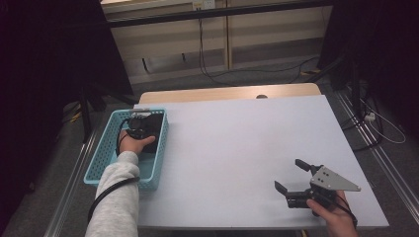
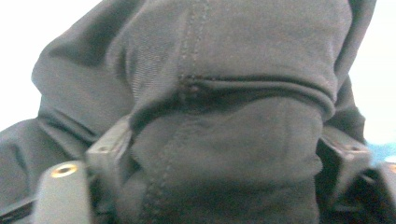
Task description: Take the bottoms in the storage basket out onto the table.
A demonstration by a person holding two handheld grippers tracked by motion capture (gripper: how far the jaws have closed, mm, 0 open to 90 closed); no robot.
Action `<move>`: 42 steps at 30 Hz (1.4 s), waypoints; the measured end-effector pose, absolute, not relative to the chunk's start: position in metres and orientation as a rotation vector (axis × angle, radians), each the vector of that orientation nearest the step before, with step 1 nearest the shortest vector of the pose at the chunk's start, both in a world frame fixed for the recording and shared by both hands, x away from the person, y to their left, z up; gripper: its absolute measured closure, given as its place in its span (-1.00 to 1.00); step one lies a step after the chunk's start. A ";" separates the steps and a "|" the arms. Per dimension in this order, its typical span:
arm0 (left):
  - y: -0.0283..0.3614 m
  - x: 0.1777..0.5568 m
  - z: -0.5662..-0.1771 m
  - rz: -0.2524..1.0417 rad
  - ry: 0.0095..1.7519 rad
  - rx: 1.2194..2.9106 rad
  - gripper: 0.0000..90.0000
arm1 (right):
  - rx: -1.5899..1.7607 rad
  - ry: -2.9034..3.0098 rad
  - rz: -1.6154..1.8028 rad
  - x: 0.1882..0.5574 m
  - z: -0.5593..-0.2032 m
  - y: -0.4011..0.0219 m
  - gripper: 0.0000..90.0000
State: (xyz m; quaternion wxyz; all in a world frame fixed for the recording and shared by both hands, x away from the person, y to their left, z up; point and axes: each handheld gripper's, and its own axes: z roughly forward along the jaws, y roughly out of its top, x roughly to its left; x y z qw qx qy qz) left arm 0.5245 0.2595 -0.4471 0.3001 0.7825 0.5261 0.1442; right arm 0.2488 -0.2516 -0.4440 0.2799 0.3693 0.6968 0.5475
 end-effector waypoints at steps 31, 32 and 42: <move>0.262 0.520 -0.413 0.180 1.592 2.061 0.40 | 0.996 1.860 1.464 0.247 -0.444 -0.254 -0.95; 0.264 0.519 -0.410 0.181 1.594 2.060 0.40 | 0.999 1.860 1.466 0.247 -0.444 -0.254 -0.95; 0.276 0.512 -0.373 0.208 1.576 1.987 0.40 | 0.995 1.860 1.466 0.248 -0.444 -0.254 -0.95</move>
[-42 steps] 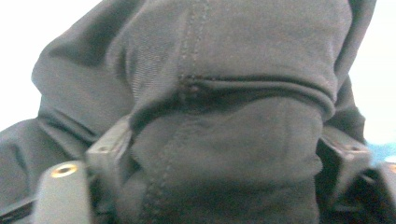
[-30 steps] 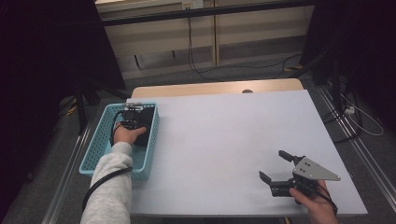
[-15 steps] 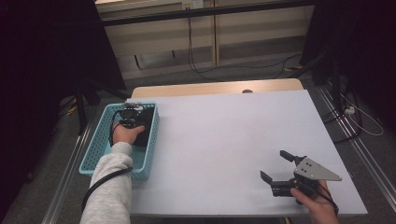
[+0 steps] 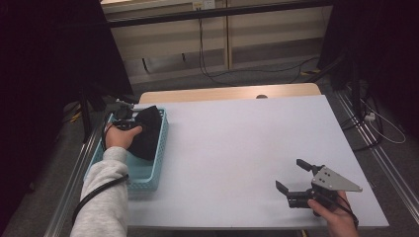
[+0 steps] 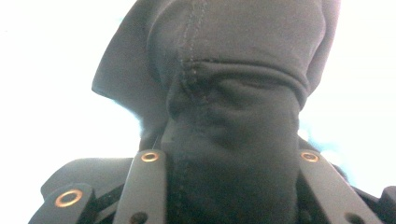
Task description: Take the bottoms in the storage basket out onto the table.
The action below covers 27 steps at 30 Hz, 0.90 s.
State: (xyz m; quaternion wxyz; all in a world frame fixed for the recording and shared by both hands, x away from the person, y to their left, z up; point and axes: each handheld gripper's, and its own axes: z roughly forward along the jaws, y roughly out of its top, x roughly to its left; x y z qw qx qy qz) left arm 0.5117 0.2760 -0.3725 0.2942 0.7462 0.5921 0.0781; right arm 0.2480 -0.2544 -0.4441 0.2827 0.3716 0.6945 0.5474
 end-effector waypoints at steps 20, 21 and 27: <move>0.255 0.504 -0.297 0.249 1.385 1.949 0.40 | 0.999 1.857 1.469 0.247 -0.444 -0.253 -0.95; 0.255 0.504 -0.297 0.249 1.385 1.949 0.40 | 0.999 1.857 1.469 0.247 -0.444 -0.253 -0.95; 0.246 0.500 -0.288 0.239 1.334 1.957 0.39 | 0.993 1.864 1.468 0.248 -0.443 -0.252 -0.95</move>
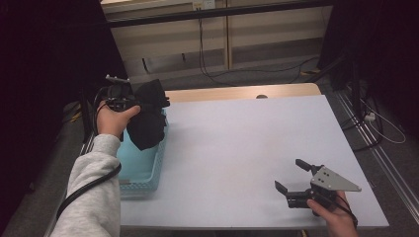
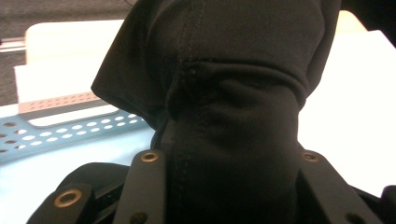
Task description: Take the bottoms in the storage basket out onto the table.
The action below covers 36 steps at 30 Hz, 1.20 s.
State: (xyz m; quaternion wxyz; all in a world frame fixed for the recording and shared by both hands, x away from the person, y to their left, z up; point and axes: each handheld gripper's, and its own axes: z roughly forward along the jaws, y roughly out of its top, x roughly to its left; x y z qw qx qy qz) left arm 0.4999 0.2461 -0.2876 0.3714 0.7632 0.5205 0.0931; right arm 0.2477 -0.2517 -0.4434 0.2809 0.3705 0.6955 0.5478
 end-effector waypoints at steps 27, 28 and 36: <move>0.186 0.481 -0.275 0.136 1.122 2.044 0.39 | 0.988 1.867 1.471 0.249 -0.444 -0.251 -0.95; 0.183 0.480 -0.274 0.135 1.113 2.048 0.39 | 0.987 1.868 1.469 0.249 -0.444 -0.250 -0.95; 0.168 0.475 -0.275 0.117 1.068 2.058 0.39 | 0.985 1.871 1.467 0.249 -0.444 -0.251 -0.95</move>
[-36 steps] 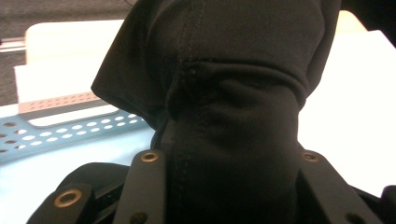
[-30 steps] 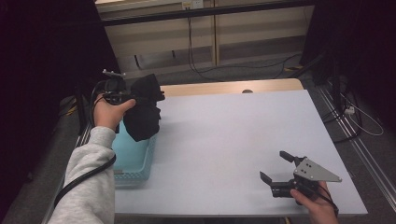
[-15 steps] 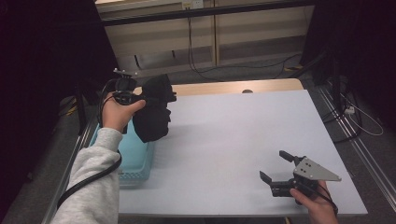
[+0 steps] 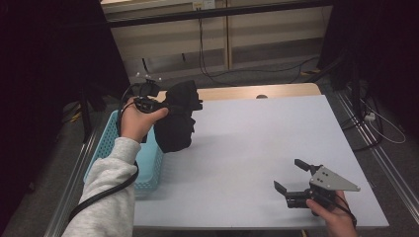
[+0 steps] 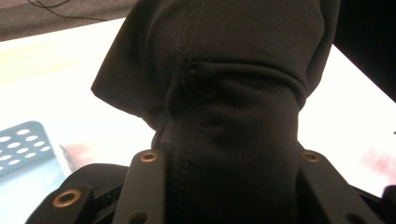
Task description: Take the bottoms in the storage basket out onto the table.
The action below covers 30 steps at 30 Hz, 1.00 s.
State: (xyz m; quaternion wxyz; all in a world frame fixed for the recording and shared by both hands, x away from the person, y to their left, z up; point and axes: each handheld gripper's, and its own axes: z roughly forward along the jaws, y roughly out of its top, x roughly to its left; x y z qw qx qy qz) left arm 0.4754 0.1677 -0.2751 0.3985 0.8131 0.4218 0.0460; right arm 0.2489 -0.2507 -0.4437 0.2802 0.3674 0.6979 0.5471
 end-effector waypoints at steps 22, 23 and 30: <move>0.136 0.458 -0.289 0.081 0.962 2.066 0.38 | 0.984 1.879 1.470 0.251 -0.444 -0.248 -0.95; 0.134 0.456 -0.291 0.086 0.952 2.072 0.38 | 0.984 1.879 1.470 0.251 -0.444 -0.248 -0.95; 0.119 0.444 -0.307 0.050 0.908 2.076 0.37 | 0.975 1.884 1.473 0.252 -0.444 -0.247 -0.95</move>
